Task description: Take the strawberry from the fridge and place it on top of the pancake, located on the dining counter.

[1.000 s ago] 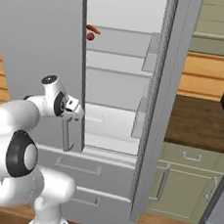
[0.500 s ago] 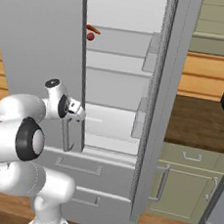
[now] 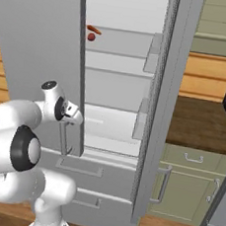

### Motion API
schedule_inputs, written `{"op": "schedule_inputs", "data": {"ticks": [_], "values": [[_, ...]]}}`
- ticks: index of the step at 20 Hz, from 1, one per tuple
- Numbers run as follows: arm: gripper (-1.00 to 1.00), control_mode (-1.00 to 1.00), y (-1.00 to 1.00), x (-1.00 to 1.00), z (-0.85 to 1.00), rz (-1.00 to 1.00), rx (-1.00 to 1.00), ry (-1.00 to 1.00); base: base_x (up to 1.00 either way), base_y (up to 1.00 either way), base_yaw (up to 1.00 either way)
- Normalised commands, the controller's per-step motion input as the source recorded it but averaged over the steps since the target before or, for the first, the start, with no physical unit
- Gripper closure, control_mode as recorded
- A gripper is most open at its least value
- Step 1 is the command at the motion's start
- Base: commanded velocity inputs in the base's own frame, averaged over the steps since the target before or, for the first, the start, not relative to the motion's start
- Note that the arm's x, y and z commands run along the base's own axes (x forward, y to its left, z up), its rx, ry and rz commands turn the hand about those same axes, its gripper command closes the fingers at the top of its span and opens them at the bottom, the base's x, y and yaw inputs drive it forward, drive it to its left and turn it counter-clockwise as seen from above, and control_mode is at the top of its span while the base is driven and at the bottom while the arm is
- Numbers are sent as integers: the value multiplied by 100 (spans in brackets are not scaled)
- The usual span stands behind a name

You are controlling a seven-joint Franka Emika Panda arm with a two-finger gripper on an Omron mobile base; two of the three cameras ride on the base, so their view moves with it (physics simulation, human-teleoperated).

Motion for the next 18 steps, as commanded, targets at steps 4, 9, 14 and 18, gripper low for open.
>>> {"op": "schedule_inputs", "data": {"ticks": [4, 9, 14, 18], "values": [[100, -100, 23, -56, -25, -22, 2, 0, 0, 0, 0], [100, -100, 42, -72, -10, -38, 0, 0, 0, 0, 0], [100, -100, 74, -79, -13, -40, -2, 0, 0, 0, 0], [100, -100, 83, -76, -11, -26, -8, 0, 0, 0, 0]]}}
